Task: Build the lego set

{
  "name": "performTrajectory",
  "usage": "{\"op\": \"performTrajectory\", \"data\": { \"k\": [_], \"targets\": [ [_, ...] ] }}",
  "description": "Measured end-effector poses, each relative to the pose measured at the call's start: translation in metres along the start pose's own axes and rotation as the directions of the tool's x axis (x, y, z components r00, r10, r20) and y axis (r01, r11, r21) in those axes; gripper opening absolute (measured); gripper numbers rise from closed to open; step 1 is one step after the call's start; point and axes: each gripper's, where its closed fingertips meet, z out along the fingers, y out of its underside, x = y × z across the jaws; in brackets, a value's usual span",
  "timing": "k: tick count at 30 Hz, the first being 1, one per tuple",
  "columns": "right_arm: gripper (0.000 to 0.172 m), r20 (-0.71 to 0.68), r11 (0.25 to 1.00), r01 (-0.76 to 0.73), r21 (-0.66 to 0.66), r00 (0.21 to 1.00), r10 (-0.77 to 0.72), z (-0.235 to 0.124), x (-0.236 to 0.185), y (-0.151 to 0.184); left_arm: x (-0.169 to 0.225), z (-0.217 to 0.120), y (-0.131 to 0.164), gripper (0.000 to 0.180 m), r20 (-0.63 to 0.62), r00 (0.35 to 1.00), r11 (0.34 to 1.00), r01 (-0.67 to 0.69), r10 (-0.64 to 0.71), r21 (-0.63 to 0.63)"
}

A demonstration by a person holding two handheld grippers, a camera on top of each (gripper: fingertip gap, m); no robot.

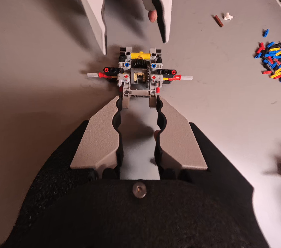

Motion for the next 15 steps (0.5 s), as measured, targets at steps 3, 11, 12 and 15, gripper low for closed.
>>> {"op": "performTrajectory", "data": {
  "k": [3, 11, 12, 15],
  "targets": [
    [0.053, -0.033, 0.999, -0.012, 0.040, 0.999, 0.014, -0.020, 0.015, -0.002, 0.006, 0.009, 0.010, 0.079, -0.031, 0.999, 0.995, -0.047, 0.045, -0.084],
    [0.045, -0.117, 0.981, -0.168, -0.100, 0.981, 0.156, -0.072, 0.041, 0.061, 0.000, 0.011, 0.013, 0.042, 0.025, 0.992, 0.987, -0.123, 0.126, -0.107],
    [0.043, -0.128, 0.977, -0.170, -0.132, 0.980, 0.154, -0.070, 0.042, 0.067, -0.001, 0.010, 0.013, 0.042, 0.034, 0.991, 0.986, -0.126, 0.131, -0.107],
    [0.041, -0.095, 0.975, -0.158, -0.156, 0.985, 0.144, -0.061, 0.036, 0.068, -0.006, 0.006, 0.013, 0.043, 0.052, 0.990, 0.988, -0.122, 0.128, -0.099]
  ]
}}
